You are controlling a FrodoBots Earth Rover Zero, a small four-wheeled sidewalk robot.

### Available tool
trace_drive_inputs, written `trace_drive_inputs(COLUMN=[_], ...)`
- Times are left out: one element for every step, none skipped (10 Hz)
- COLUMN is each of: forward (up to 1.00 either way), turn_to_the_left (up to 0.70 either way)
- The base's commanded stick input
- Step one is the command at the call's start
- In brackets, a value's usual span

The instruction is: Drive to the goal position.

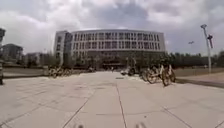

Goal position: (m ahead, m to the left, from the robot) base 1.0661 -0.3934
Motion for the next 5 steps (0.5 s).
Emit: trace_drive_inputs(forward=[0.6, 0.6, 0.6, 0.6, 0.6], turn_to_the_left=[0.0, 0.0, 0.0, 0.0, 0.0])
